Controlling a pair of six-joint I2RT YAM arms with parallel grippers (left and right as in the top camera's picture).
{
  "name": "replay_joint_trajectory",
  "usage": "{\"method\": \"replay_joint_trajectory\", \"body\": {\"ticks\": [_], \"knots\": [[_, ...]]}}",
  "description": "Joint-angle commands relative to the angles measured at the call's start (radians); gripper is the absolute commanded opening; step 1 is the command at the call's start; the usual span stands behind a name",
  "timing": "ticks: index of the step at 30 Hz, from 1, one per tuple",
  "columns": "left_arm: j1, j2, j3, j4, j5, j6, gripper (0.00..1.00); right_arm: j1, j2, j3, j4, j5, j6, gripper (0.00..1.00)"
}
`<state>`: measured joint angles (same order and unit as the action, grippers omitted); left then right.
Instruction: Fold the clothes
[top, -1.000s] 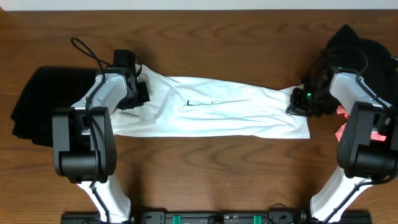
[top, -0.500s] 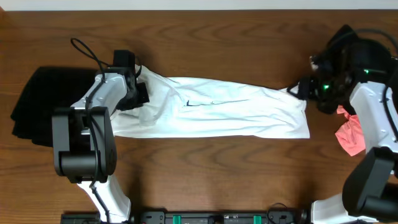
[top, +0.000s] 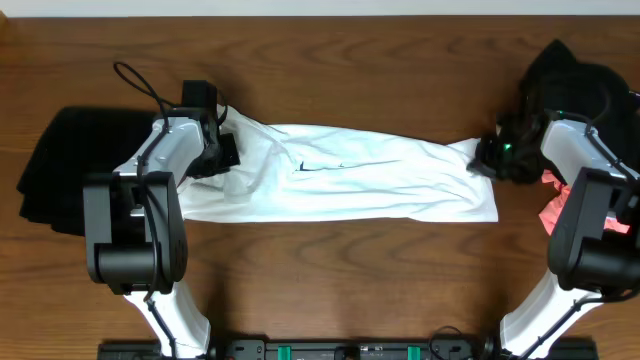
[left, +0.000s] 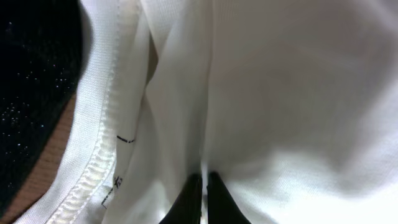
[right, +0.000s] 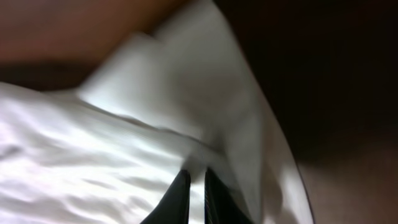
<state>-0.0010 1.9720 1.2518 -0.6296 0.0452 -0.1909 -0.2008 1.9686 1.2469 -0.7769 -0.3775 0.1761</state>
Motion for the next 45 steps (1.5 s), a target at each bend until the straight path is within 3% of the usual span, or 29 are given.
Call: {"method": "replay_joint_trajectory", "body": {"ticks": [1,5,8,14,17,18,20,22,27,29,34,45], "knots": [[0.011,0.066,-0.063,-0.046,-0.026,-0.013,0.06,0.006,0.002,-0.021,-0.051,0.114,0.019,0.08],[0.011,0.066,-0.063,-0.045,-0.026,-0.013,0.06,0.003,0.002,-0.031,-0.083,0.28,0.053,0.06],[0.011,0.066,-0.063,-0.045,-0.026,-0.013,0.06,-0.001,0.0,-0.031,-0.066,0.276,0.049,0.07],[0.011,0.064,-0.059,-0.052,-0.026,-0.013,0.06,-0.006,-0.088,-0.029,-0.048,-0.104,-0.167,0.12],[0.011,0.055,-0.031,-0.078,-0.026,-0.012,0.09,-0.011,-0.169,-0.029,-0.076,-0.184,-0.192,0.16],[0.011,0.051,-0.016,-0.089,-0.026,-0.012,0.11,-0.013,-0.194,-0.029,-0.084,-0.182,-0.192,0.2],[0.011,0.034,0.016,-0.116,-0.026,-0.013,0.15,-0.024,-0.239,-0.029,-0.101,-0.172,-0.191,0.45],[0.011,0.011,0.04,-0.137,-0.025,-0.013,0.21,-0.042,-0.262,-0.029,-0.114,-0.16,-0.188,0.62],[0.01,-0.076,0.057,-0.147,0.035,-0.013,0.4,-0.103,-0.229,-0.033,-0.113,-0.071,-0.143,0.82],[0.01,-0.116,0.057,-0.143,0.072,-0.013,0.5,-0.127,-0.194,-0.033,-0.107,-0.075,-0.148,0.84],[0.01,-0.194,0.057,-0.121,0.193,-0.013,0.62,-0.148,-0.108,-0.033,-0.08,-0.076,-0.159,0.84],[0.008,-0.396,0.057,-0.114,0.395,-0.013,0.63,-0.148,0.044,-0.033,-0.001,-0.128,-0.215,0.82]]}}
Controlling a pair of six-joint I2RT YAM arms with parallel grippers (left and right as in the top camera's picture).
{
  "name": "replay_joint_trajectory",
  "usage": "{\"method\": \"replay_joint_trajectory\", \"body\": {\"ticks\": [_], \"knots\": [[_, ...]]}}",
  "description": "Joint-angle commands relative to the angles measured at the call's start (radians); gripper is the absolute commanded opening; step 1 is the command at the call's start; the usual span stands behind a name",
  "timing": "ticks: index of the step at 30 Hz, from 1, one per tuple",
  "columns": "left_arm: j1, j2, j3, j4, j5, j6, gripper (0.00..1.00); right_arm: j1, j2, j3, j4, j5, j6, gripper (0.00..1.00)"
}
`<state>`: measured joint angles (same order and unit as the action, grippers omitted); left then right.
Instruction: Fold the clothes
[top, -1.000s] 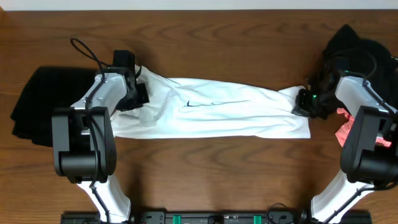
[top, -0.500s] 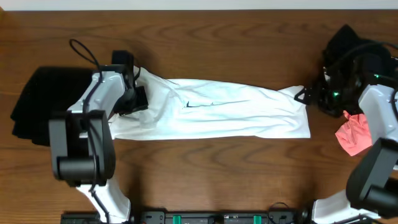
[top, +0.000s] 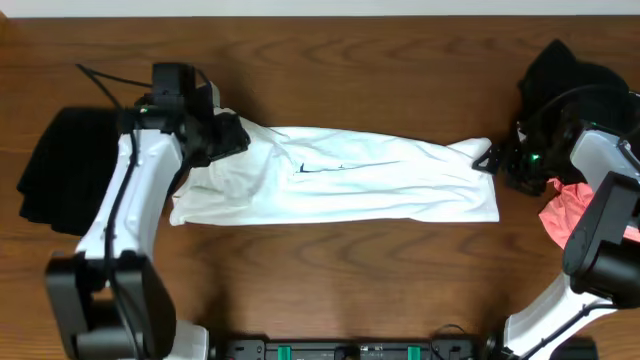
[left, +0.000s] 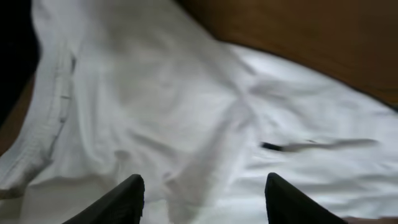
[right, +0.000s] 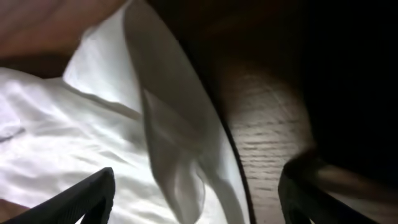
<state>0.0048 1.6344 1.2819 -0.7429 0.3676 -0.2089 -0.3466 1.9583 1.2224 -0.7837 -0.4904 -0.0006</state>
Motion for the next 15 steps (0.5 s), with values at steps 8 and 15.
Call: {"method": "replay_joint_trajectory", "body": {"ticks": [8,15], "knots": [[0.002,-0.21,0.027,0.0,0.096,0.005,0.63,0.0,0.136,-0.009,-0.005,-0.053,-0.066,0.77],[0.002,-0.262,0.027,-0.001,0.096,0.005,0.64,0.001,0.177,-0.009,-0.048,-0.072,-0.107,0.66]]}}
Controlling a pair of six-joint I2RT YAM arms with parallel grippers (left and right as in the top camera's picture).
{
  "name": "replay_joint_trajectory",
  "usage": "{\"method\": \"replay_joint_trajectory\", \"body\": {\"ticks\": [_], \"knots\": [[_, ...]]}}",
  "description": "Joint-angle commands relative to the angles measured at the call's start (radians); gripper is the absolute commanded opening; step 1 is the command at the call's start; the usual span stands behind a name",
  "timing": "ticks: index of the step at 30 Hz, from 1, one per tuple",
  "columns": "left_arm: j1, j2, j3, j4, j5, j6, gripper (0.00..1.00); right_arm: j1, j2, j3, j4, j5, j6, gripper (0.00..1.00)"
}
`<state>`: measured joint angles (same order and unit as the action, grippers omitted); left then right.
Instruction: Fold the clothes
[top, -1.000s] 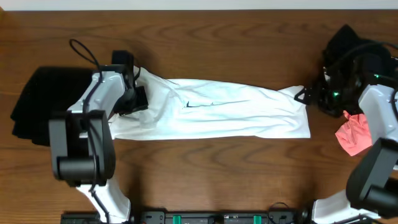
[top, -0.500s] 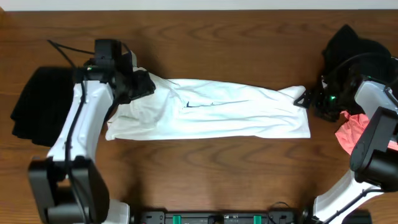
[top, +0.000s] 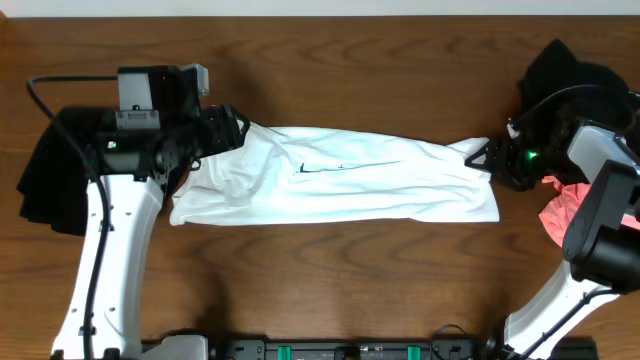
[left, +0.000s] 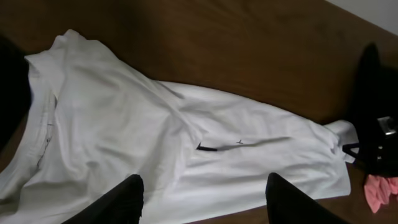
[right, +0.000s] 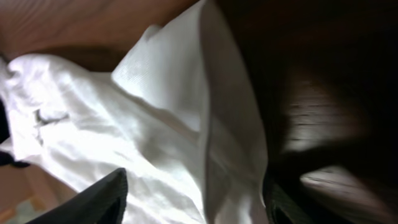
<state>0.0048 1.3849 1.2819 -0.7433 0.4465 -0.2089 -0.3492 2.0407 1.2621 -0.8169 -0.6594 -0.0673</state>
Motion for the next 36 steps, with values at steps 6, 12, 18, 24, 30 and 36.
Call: {"method": "replay_joint_trajectory", "body": {"ticks": [6,12,18,24,30,36], "knots": [[0.002,-0.014,0.027,-0.002,0.017,0.005,0.64,0.003,0.094,-0.049,-0.027,0.106,-0.039,0.52],[0.0,-0.014,0.027,-0.004,0.017,0.005,0.64,0.003,0.094,-0.049,-0.005,0.101,-0.039,0.37],[-0.002,-0.014,0.027,-0.004,0.017,0.005,0.64,0.0,0.093,-0.048,-0.005,0.085,-0.008,0.13],[-0.002,-0.014,0.027,-0.004,0.017,0.005,0.64,-0.032,0.093,-0.036,-0.011,-0.061,-0.008,0.02],[-0.002,-0.014,0.027,-0.004,0.017,0.005,0.64,-0.092,0.057,0.015,-0.105,-0.066,-0.009,0.02],[-0.002,-0.014,0.027,-0.004,0.017,0.005,0.64,-0.166,-0.055,0.09,-0.174,0.009,-0.007,0.01]]}}
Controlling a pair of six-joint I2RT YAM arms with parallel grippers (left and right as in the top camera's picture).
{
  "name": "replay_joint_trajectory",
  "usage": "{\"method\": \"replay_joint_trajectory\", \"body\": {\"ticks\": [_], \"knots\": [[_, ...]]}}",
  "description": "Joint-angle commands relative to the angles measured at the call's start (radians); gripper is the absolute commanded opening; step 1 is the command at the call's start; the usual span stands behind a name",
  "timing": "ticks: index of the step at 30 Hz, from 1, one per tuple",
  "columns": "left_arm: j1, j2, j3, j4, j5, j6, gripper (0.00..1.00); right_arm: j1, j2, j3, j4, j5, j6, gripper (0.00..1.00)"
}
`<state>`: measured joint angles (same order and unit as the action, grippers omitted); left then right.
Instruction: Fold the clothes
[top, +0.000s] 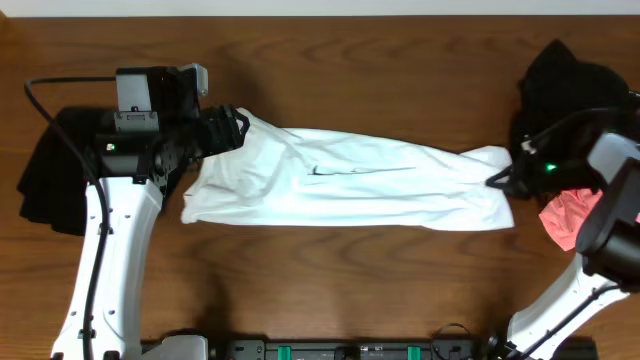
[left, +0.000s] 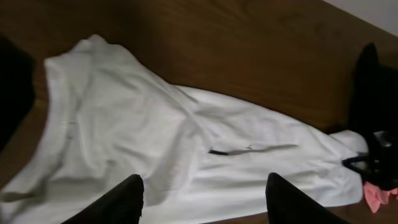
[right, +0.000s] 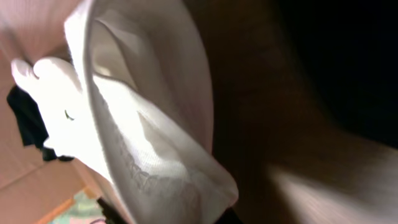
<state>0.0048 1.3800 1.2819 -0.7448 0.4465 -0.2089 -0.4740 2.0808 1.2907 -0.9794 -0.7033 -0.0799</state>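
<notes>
A white shirt (top: 350, 185), folded into a long band, lies across the wooden table (top: 350, 290). My left gripper (top: 228, 130) hangs open above the shirt's left, collar end. In the left wrist view its fingers stand wide apart (left: 203, 183) over the white shirt (left: 186, 143), holding nothing. My right gripper (top: 497, 181) is shut on the shirt's right end. In the right wrist view the hem of the shirt (right: 143, 112) is bunched at the jaws (right: 211, 214), which the cloth mostly hides.
A black garment (top: 55, 165) lies at the left edge beneath the left arm. Another black garment (top: 570, 80) sits at the back right. A pink cloth (top: 565, 215) lies at the right edge, close to the right arm.
My right gripper was open beside the shirt's right end and is now shut on it. The whole shirt has shifted a little to the right. The left gripper remains open and raised.
At first both grippers were shut on the shirt's two ends. Then both were open, the left one just above the collar. Then the left arm stood higher. Now the right gripper holds the right end again and the shirt lies further right.
</notes>
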Motion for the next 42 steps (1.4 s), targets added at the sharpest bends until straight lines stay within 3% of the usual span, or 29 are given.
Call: {"method": "replay_joint_trajectory", "body": {"ticks": [1,11,18,27,42], "knots": [[-0.002,-0.009,0.027,-0.002,0.017,0.005,0.64,-0.048,-0.116,0.076,-0.021,0.068,0.01,0.02],[-0.002,-0.009,0.027,0.006,0.017,0.005,0.64,-0.033,-0.223,0.257,-0.116,0.162,0.016,0.01],[-0.001,-0.027,0.068,0.001,0.017,0.005,0.64,0.065,-0.226,0.436,-0.272,0.196,0.015,0.01],[0.031,-0.127,0.218,-0.023,0.013,0.005,0.64,0.354,-0.226,0.549,-0.324,0.274,0.069,0.01],[0.193,-0.323,0.246,-0.116,0.013,0.01,0.64,0.961,-0.219,0.555,-0.09,0.474,0.348,0.01]]}}
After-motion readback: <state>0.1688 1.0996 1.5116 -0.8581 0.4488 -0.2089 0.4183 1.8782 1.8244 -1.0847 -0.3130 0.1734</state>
